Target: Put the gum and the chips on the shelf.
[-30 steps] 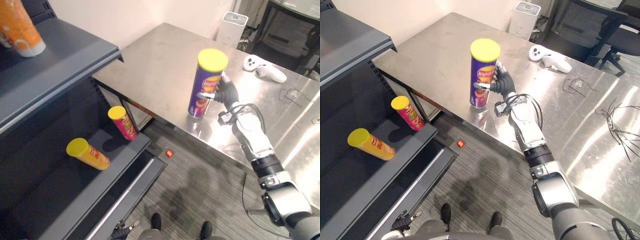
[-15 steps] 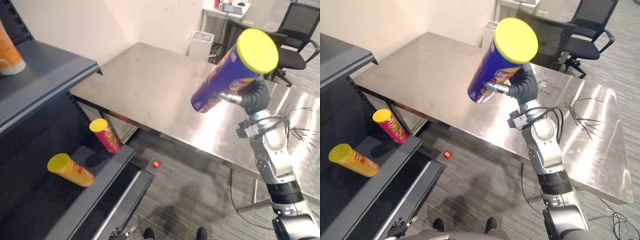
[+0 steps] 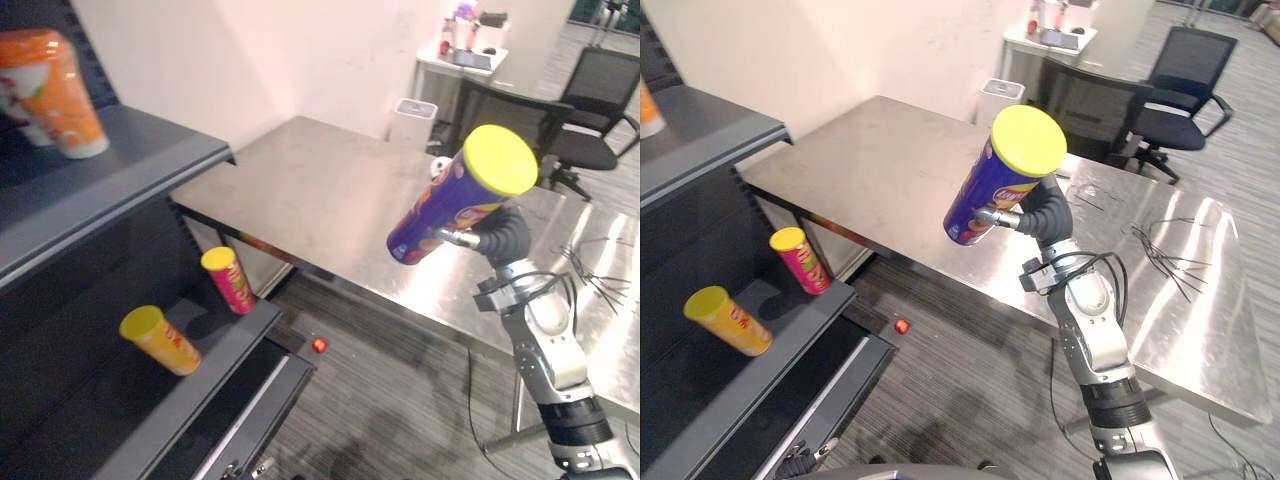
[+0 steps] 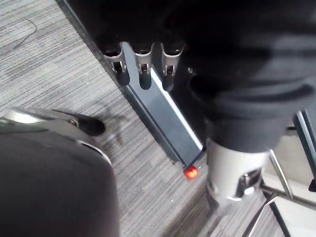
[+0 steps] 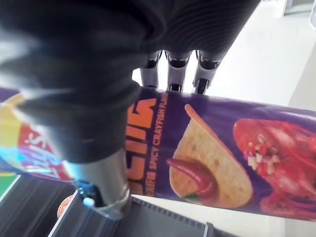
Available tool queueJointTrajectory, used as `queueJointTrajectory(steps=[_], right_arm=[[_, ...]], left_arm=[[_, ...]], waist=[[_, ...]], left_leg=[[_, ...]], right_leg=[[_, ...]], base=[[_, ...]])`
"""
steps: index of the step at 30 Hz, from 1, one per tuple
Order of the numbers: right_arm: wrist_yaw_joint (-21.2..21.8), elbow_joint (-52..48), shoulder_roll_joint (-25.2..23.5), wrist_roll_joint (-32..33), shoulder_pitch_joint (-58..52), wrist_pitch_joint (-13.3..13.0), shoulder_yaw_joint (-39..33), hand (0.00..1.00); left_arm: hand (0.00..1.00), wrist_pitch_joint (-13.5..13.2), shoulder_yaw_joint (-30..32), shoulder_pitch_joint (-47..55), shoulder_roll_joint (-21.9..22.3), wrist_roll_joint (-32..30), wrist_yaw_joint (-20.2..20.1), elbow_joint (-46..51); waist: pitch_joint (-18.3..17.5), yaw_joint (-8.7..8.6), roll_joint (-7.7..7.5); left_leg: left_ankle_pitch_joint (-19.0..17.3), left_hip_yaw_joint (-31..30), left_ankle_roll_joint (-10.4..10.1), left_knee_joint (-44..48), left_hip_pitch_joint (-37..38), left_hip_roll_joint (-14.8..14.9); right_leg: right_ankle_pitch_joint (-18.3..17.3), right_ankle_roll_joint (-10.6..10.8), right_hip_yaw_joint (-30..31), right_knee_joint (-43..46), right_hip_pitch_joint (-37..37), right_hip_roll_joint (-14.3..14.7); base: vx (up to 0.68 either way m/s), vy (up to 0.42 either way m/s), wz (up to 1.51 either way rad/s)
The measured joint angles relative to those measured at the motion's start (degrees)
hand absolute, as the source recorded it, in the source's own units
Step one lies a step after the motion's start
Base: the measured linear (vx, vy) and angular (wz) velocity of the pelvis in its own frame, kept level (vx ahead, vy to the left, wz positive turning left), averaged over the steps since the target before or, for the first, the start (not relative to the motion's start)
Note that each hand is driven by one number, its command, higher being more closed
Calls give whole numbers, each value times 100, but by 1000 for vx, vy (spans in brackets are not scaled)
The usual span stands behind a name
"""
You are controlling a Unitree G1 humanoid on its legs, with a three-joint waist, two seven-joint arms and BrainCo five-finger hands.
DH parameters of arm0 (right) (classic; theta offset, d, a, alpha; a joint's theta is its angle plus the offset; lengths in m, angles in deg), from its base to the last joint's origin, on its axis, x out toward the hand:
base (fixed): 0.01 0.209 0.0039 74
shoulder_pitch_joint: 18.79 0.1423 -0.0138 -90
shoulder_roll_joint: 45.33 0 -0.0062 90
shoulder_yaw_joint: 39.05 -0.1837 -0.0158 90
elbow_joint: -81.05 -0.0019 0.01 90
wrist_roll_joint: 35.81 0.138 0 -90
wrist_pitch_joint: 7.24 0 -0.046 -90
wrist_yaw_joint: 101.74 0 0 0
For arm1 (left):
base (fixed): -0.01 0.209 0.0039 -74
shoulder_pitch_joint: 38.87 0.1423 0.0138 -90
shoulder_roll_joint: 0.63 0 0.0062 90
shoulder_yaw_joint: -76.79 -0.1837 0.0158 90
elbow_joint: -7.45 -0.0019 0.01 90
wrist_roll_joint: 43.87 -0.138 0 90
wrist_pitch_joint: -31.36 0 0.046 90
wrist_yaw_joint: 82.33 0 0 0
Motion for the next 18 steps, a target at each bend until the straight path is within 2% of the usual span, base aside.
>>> queueJointTrajectory(steps=[2, 3, 4, 5, 6, 7, 8, 9, 10, 11, 12, 13, 14, 15, 18], right_arm=[[-2, 20, -109, 2, 0, 2, 31, 100], [-11, 42, -156, 4, 6, 3, 55, 100], [-19, 42, -147, 4, 13, 3, 53, 100], [-27, 49, -122, 2, 21, 11, 52, 100], [-27, 56, -124, 2, 24, 31, 53, 100], [-39, 82, -126, -11, 43, 35, 46, 100], [-119, 179, -139, -19, 96, 33, -10, 100], [-234, 319, -163, -33, 133, 48, -78, 100], [-283, 359, -167, -48, 124, 51, -137, 100], [-367, 406, -183, -64, 109, 52, -334, 100], [-398, 407, -194, -64, 109, 51, -456, 100], [-487, 399, -223, -64, 112, 31, -731, 100], [-500, 401, -239, -64, 108, 30, -845, 100], [-523, 416, -254, -66, 104, 34, -1116, 100], [-593, 423, -411, -70, 61, 47, -1334, 100]], left_arm=[[0, 2, 1, -33, 5, 6, 5, -1], [0, 2, 0, -120, 15, 8, 11, 4], [0, 3, -1, -164, 16, 15, 18, 6], [0, 6, -7, -230, 30, 30, 52, 19], [0, 6, -3, -235, 30, 33, 66, 16], [0, 9, 9, -290, 25, 52, 92, -12], [0, 11, 10, -322, 29, 59, 112, -87], [0, 15, 55, -283, 39, 60, 114, -181], [0, 15, 104, -253, 58, 59, 114, -184], [0, 11, 275, -174, 142, 61, 119, -151], [0, 10, 319, -144, 178, 57, 118, -147], [0, 11, 437, -73, 298, 36, 117, -153], [0, 10, 460, -49, 334, 16, 117, -154], [0, 12, 461, -46, 370, -9, 118, -150], [0, 24, 688, 0, 323, -51, 119, -130]], waist=[[46, 19, 50], [129, 58, 98], [178, 79, 147], [281, 157, 265], [286, 207, 260], [329, 282, 212], [384, 307, 153], [421, 295, 95], [428, 268, 83], [428, 233, 83], [396, 228, 136], [312, 206, 280], [276, 201, 340], [222, 189, 473], [205, 171, 315]], left_leg=[[32, -305, -37, 127, -225, 6], [193, -770, -113, 109, -477, 8], [270, -935, -147, 58, -569, 7], [306, -1088, -185, -211, -758, 92], [259, -913, -155, -371, -780, 169], [132, -371, 79, -492, -806, 283], [249, 486, 421, -320, -980, 340], [411, 1110, 560, 70, -1040, 290], [452, 1345, 609, 361, -1048, 325], [436, 1714, 595, 922, -995, 475], [382, 1842, 546, 1097, -949, 573], [316, 2102, 485, 1211, -715, 781], [290, 2151, 424, 1099, -596, 827], [334, 2201, 295, 848, -564, 742], [336, 2130, 294, 544, -669, 529]], right_leg=[[-76, -36, -275, 72, -1, 5], [-207, -100, -723, 272, -90, 3], [-280, -132, -885, 355, -123, 7], [-397, -249, -1285, 503, -273, 19], [-394, -260, -1379, 472, -306, 8], [-340, -340, -1560, 360, -321, -58], [-312, -379, -1826, 361, -390, -292], [-263, -376, -2093, 376, -411, -525], [-253, -361, -2230, 395, -402, -623], [-207, -287, -2483, 402, -369, -767], [-170, -244, -2599, 397, -367, -818], [-108, -155, -2835, 394, -385, -895], [-83, -114, -2943, 401, -391, -915], [3, -33, -3084, 400, -385, -907], [238, 54, -3504, 113, -224, -942]], base=[[-141, -84, 103], [-170, -112, 133], [-198, -131, 174], [-199, -135, 115], [-186, -121, 115], [-146, -78, 90], [-94, -53, 118], [-82, -59, 114], [-51, -51, 118], [-59, -4, 92], [-56, 73, 118], [-26, 123, 90], [5, 207, 107], [6, 220, 90], [-9, 231, 78]])
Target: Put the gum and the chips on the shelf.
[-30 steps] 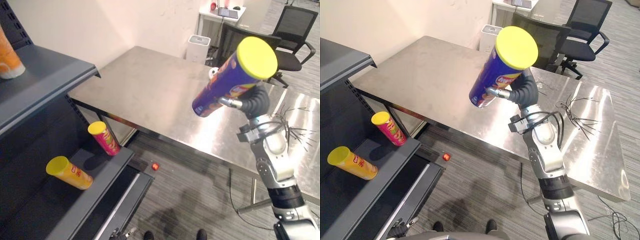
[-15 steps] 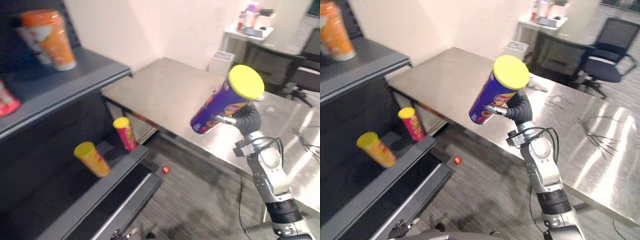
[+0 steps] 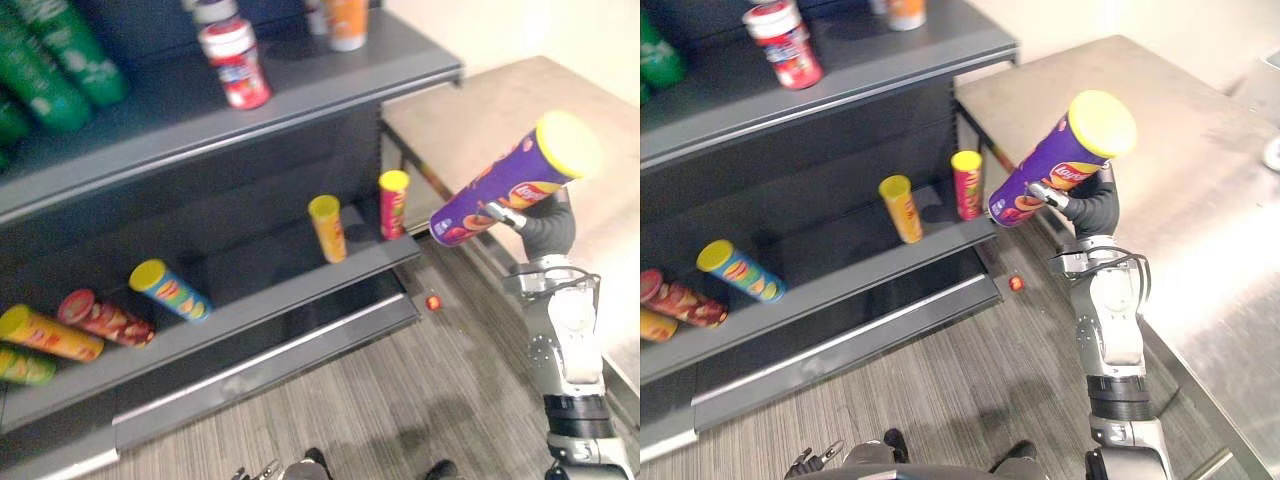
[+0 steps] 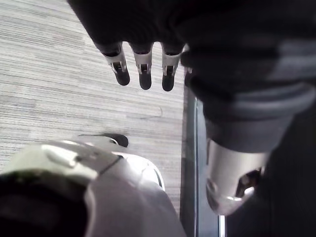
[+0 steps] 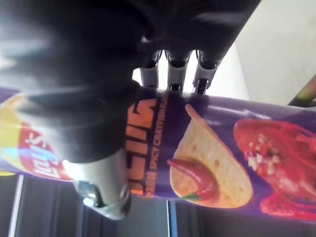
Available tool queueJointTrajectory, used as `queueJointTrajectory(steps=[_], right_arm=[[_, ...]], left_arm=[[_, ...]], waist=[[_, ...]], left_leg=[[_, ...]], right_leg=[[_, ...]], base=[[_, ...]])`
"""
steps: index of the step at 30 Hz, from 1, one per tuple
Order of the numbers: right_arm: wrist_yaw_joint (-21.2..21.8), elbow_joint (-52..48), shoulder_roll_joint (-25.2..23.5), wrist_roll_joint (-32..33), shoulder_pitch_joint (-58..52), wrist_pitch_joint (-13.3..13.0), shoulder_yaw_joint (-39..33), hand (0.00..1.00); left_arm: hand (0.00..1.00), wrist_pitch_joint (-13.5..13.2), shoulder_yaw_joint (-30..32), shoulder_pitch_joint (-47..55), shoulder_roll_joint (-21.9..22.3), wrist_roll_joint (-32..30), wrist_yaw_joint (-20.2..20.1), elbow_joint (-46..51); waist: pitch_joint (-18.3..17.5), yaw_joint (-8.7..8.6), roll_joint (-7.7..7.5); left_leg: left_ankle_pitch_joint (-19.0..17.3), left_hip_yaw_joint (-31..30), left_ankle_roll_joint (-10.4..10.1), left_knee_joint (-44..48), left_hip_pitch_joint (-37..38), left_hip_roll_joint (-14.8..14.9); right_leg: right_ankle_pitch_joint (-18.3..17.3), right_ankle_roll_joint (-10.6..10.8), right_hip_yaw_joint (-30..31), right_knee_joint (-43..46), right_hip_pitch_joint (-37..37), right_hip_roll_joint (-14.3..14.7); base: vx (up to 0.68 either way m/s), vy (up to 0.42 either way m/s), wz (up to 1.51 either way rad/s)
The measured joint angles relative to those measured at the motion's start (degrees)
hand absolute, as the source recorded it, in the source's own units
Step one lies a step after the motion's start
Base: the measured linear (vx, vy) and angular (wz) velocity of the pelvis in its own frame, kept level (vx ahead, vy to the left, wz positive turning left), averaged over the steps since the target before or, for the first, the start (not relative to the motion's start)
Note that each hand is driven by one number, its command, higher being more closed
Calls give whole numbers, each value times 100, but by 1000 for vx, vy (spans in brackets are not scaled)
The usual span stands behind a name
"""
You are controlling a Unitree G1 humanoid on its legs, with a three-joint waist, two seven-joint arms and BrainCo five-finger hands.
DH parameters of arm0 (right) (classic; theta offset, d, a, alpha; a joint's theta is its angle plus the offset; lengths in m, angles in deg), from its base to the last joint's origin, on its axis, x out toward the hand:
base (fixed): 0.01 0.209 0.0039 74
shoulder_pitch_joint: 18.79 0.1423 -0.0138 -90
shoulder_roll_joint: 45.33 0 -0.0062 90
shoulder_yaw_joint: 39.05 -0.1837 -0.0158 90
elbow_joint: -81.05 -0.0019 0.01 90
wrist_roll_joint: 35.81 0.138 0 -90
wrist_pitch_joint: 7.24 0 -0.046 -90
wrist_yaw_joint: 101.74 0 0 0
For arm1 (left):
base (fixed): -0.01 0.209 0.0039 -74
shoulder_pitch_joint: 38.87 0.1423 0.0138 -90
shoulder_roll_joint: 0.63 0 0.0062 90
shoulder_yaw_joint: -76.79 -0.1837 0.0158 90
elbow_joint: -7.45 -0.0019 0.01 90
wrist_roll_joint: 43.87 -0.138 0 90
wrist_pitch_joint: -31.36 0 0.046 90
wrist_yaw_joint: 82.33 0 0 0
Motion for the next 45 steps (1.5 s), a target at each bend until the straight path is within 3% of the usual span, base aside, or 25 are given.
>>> queueJointTrajectory(steps=[4, 8, 10, 12, 14, 17, 22, 28, 31, 32, 34, 35, 36, 37, 38, 39, 41, 44, 45], right_arm=[[-96, -11, -67, 0, -186, -2, -339, 100], [-270, -11, -72, -6, -354, -2, -734, 100], [-358, -7, -79, -32, -398, -5, -791, 100], [-405, 20, -208, -210, -404, -7, -774, 100], [-410, 63, -253, -223, -413, -5, -729, 100], [-465, 63, -266, -451, -481, -5, -724, 100], [-496, 63, -274, -456, -679, 0, -714, 100], [-302, 80, -278, -459, -698, -1, -405, 100], [-242, 144, -282, -461, -779, 4, -195, 100], [-223, 253, -293, -468, -811, 8, -65, 100], [-189, 471, -343, -634, -827, 46, 137, 100], [-139, 516, -370, -683, -837, 51, 288, 100], [-107, 508, -451, -684, -847, 43, 412, 100], [-85, 501, -489, -685, -847, 42, 464, 100], [-64, 500, -539, -681, -848, 41, 529, 100], [-48, 492, -604, -680, -846, 35, 536, 100], [-65, 480, -636, -680, -853, 24, 549, 100], [-123, 410, -680, -678, -950, 24, 557, 100], [-133, 410, -699, -677, -953, 27, 561, 100]], left_arm=[[0, 10, 1, 7, 5, -174, -10, 27], [0, 52, -22, 5, 3, -182, -16, 26], [0, 75, -72, 23, 1, -183, -7, 22], [0, 77, -224, 76, -34, -186, -4, 25], [0, 74, -255, 78, -106, -187, -6, 37], [0, 74, -250, 80, -204, -216, -5, 135], [0, 74, -239, 120, -297, -221, -5, 137], [0, 71, -240, 137, -319, -292, -15, 148], [0, 69, -242, 131, -312, -365, -33, 156], [0, 72, -255, 143, -310, -393, -39, 132], [0, 69, -284, 204, -340, -386, -35, 137], [0, 69, -303, 260, -354, -378, -14, 150], [0, 69, -312, 266, -379, -374, 24, 169], [0, 66, -308, 233, -433, -372, 46, 170], [0, 53, -295, 187, -540, -347, 111, 175], [0, 49, -278, 131, -598, -330, 153, 171], [0, 25, -278, 29, -607, -330, 216, 166], [0, -39, -232, -73, -699, -330, 234, 155], [0, -29, -180, -97, -625, -330, 251, 129]], waist=[[-13, -44, 26], [-16, -179, 22], [-9, -168, 16], [21, -141, -17], [85, -98, -97], [248, -102, -190], [297, -39, -178], [331, 69, -297], [367, 126, -365], [370, 116, -364], [386, 147, -388], [403, 137, -347], [452, 98, -254], [472, 83, -250], [479, 73, -282], [498, 28, -369], [504, -44, -445], [443, -49, -669], [439, -16, -541]], left_leg=[[26, -134, -10, -522, 63, -159], [445, -438, 2, -1202, 54, -316], [461, -434, -17, -1268, 64, -311], [458, -306, -21, -1277, 156, -337], [447, -229, -31, -1286, 249, -396], [409, -144, -88, -1325, 260, -402], [454, -112, -147, -1330, 167, -303], [522, -192, -170, -1309, 68, -230], [463, -304, -135, -1292, 57, -295], [402, -428, -89, -1295, 90, -355], [329, -585, -62, -1290, 344, -460], [239, -736, 38, -1287, 474, -466], [174, -927, 84, -1261, 504, -338], [150, -1056, 76, -1222, 489, -296], [136, -1244, 73, -1229, 500, -293], [123, -1421, 86, -1231, 549, -398], [134, -1746, 62, -1175, 562, -596], [5, -2161, -100, -988, 459, -837], [-9, -2141, -178, -992, 464, -681]], right_leg=[[66, 79, -546, -88, 274, 29], [76, 83, -1053, -35, 354, 57], [43, 38, -1024, 100, 312, 32], [-117, -162, -728, 623, 130, -224], [-226, -143, -461, 871, 43, -387], [-330, -49, -283, 782, 0, -370], [-287, 44, -49, 533, -86, -133], [-157, 20, -106, 412, -80, -11], [-165, -4, -194, 737, -59, -199], [-162, -8, -150, 1151, -62, -387], [-2, -275, 400, 2029, -183, -761], [356, -878, 1247, 2703, -540, -852], [-21, -615, 2303, 2943, -925, -498], [-317, -429, 2761, 2839, -1015, -201], [-607, -317, 3409, 2476, -1107, 230], [-645, -289, 3756, 2030, -1085, 446], [-598, -218, 4137, 1439, -1071, 579], [-164, 152, 4403, 621, -1029, 569], [-151, 120, 4293, 539, -949, 700]], base=[[-15, 122, 73], [-47, 63, 59], [-48, 34, 11], [-56, 47, -24], [-109, 39, -28], [-122, 11, -12], [-68, -6, -3], [51, -17, 3], [122, 15, 29], [135, 76, 52], [205, 140, 49], [214, 142, 48], [204, 107, 57], [152, -13, 79], [180, -44, 98], [173, -57, 101], [154, -91, 111], [151, -155, 90], [188, -269, 24]])
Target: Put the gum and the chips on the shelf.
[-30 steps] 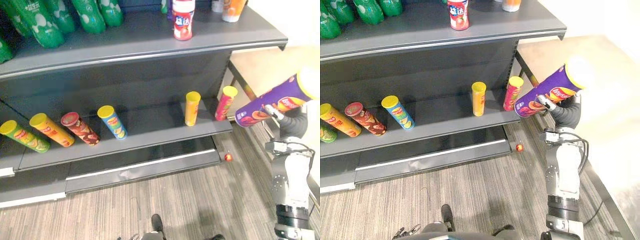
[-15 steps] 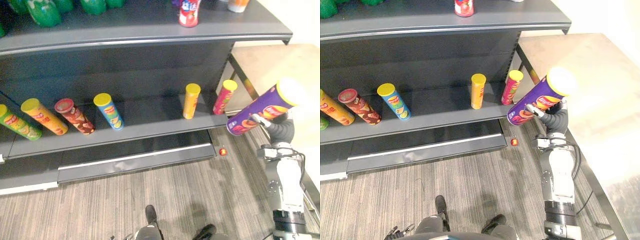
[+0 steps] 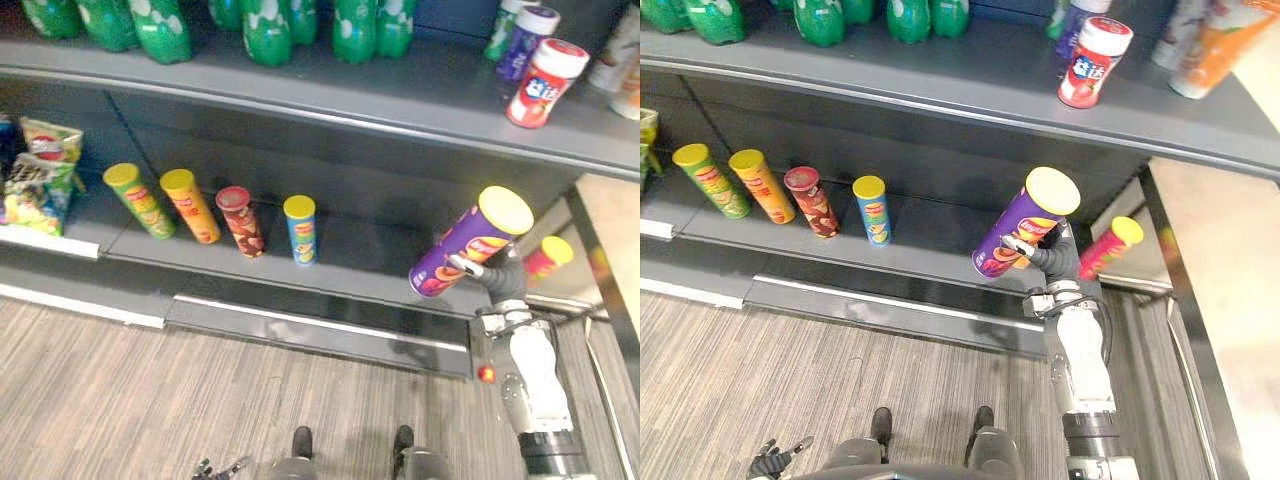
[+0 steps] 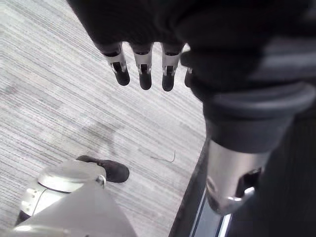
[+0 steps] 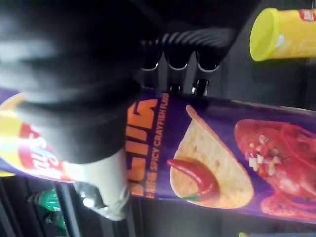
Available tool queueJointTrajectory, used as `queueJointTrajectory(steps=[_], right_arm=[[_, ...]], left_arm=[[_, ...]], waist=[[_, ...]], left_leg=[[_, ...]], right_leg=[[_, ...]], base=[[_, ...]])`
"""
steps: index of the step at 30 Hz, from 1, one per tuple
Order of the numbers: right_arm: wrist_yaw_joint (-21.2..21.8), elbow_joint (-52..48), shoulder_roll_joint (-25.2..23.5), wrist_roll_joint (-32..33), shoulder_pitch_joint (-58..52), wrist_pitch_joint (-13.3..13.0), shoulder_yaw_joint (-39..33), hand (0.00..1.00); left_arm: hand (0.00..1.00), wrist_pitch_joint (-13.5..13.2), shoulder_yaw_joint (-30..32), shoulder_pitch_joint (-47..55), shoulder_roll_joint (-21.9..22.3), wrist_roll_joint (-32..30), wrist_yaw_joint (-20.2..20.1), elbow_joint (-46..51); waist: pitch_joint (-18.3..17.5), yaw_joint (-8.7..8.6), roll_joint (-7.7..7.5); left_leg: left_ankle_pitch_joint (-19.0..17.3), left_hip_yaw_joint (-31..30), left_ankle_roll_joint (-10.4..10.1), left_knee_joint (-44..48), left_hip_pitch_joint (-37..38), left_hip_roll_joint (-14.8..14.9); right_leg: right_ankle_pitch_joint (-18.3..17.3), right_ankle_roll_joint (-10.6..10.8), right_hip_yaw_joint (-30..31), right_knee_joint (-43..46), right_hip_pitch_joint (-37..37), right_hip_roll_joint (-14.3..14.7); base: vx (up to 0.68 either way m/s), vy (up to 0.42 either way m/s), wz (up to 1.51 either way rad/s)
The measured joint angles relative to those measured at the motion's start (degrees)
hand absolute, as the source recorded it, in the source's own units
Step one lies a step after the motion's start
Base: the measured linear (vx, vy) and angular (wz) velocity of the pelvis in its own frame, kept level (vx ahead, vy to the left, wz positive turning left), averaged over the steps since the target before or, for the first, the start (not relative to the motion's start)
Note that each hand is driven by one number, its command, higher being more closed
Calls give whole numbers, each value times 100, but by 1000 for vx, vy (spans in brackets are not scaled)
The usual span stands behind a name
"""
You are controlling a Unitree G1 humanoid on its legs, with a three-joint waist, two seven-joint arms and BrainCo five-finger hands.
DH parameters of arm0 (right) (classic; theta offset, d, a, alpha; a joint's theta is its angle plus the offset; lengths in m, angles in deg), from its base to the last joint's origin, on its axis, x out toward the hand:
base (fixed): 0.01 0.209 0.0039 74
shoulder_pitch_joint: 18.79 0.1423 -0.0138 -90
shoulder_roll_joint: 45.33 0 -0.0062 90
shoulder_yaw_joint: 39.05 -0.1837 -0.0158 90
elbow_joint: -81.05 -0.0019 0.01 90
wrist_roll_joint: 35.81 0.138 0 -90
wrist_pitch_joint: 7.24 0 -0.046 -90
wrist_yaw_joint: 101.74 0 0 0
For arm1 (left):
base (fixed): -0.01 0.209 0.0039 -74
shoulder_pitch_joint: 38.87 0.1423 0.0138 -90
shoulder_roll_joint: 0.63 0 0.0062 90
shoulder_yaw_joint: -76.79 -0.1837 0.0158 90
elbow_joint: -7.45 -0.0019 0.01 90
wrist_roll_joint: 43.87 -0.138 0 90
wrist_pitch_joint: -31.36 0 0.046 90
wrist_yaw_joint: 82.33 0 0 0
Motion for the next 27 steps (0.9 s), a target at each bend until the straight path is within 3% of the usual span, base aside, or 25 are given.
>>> queueJointTrajectory(steps=[2, 7, 14, 24, 27], right_arm=[[3, -36, -38, 16, 7, -3, 38, 100], [-13, -188, -39, 92, -156, -5, -235, 100], [-211, -468, -281, -194, -445, -39, -296, 100], [-424, -908, -213, -1321, -344, -109, 863, 100], [-463, -894, -145, -1350, -52, -109, 1109, 100]], left_arm=[[0, 9, 176, 78, 192, 1, 9, -9], [0, 12, 149, -99, 374, 1, -2, -6], [0, 9, -85, -260, 400, 0, 3, -3], [0, -4, -444, -632, 361, -18, 216, -210], [0, -16, -588, -849, 348, -17, 312, -212]], waist=[[-18, 35, 197], [-14, -127, 259], [12, -167, 381], [71, -174, 509], [117, -172, 559]], left_leg=[[60, 32, -186, -192, -3, 335], [228, -173, -436, -296, -292, 693], [227, -209, -440, -297, -298, 626], [281, -1, -340, -297, -626, 459], [314, -18, -296, -296, -732, 377]], right_leg=[[81, -151, -115, -378, 91, 353], [128, -341, -603, -697, 125, 722], [121, -344, -856, -900, 387, 659], [332, -241, -673, -984, -11, 507], [366, -189, -673, -969, -117, 407]], base=[[148, -215, -9], [104, -150, 27], [26, -3, 22], [-24, 27, -8], [-9, 44, 6]])
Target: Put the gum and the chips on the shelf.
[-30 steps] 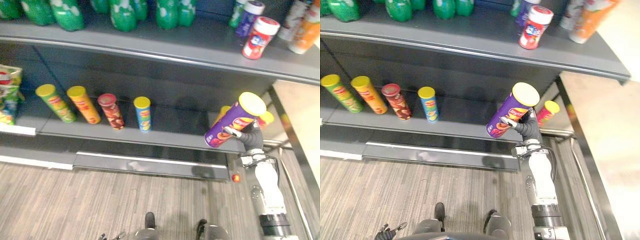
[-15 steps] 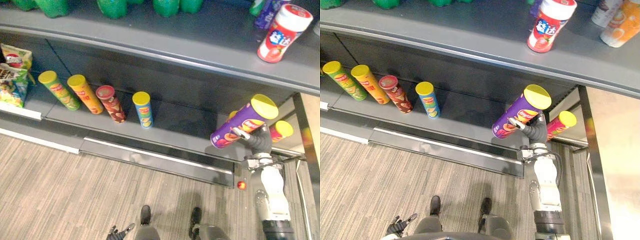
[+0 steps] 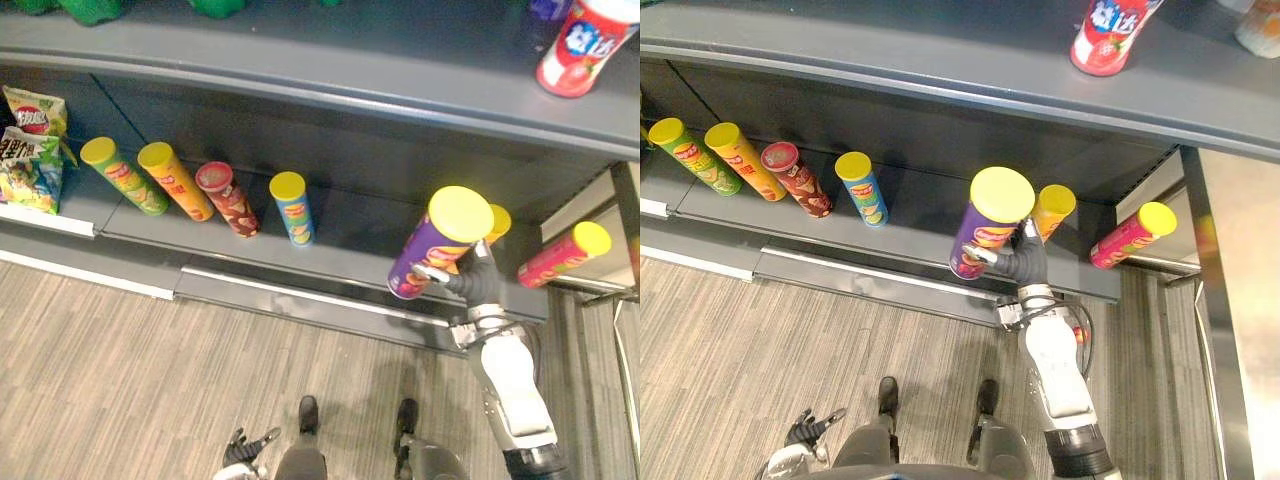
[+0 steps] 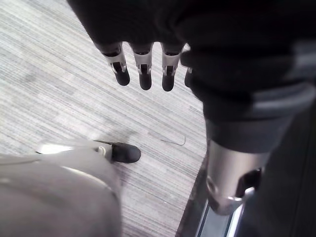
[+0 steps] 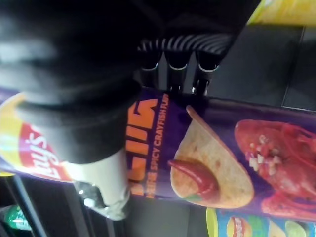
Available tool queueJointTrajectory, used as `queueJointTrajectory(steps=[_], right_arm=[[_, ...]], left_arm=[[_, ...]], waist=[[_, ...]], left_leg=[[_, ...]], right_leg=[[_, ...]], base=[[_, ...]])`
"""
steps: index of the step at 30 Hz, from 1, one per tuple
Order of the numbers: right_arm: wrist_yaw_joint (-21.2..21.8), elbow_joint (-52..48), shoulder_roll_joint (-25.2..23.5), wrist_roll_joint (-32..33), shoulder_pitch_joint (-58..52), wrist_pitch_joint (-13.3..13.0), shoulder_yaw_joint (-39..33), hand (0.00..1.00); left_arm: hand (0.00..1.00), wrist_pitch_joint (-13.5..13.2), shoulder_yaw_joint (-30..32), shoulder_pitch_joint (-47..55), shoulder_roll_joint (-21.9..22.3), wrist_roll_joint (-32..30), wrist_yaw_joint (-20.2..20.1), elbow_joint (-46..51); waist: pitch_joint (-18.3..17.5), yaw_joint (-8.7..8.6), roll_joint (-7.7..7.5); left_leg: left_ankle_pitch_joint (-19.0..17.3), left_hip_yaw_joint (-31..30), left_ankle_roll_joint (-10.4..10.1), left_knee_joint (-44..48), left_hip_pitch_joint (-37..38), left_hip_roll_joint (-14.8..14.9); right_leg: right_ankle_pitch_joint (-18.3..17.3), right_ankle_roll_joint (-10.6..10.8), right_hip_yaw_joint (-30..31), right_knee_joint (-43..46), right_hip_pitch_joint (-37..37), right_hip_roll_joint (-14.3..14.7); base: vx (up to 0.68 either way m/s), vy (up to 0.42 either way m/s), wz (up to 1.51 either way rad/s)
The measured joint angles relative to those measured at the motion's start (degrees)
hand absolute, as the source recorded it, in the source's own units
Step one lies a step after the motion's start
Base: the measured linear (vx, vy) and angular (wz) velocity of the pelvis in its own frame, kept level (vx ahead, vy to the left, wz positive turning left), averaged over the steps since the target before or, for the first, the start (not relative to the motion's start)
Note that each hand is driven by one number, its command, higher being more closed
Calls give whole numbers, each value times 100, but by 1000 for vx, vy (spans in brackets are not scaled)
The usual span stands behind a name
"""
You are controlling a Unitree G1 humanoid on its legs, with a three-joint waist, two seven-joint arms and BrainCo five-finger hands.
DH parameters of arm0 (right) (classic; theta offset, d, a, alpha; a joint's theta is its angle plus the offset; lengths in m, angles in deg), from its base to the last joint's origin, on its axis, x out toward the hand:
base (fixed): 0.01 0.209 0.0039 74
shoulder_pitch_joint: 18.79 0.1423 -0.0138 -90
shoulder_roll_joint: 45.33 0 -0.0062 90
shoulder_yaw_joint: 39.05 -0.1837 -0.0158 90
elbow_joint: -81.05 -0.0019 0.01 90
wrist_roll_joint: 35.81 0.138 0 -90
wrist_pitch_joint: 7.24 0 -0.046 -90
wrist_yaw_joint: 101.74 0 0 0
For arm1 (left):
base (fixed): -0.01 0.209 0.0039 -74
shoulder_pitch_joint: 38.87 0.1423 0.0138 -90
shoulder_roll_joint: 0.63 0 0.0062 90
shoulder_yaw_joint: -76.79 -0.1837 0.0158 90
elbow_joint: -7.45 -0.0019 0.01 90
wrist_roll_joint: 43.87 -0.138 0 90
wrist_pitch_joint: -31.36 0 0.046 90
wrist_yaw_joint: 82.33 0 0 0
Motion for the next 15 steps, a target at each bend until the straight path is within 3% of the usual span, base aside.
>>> queueJointTrajectory(steps=[9, 15], right_arm=[[-189, 63, 10, 4, 506, 0, 346, 100], [-308, 446, 20, -2, 961, 0, 547, 100]], left_arm=[[0, -13, -149, -198, -27, 7, 228, -7], [0, -36, -231, -434, -22, 14, 324, -9]], waist=[[250, 8, 43], [492, 40, 163]], left_leg=[[26, -22, 36, 2, -137, -145], [72, -23, 71, 2, -305, -152]], right_leg=[[47, 76, 8, 4, -118, -159], [42, 74, 9, 121, -346, -175]], base=[[5, 32, 3], [6, 2, -2]])
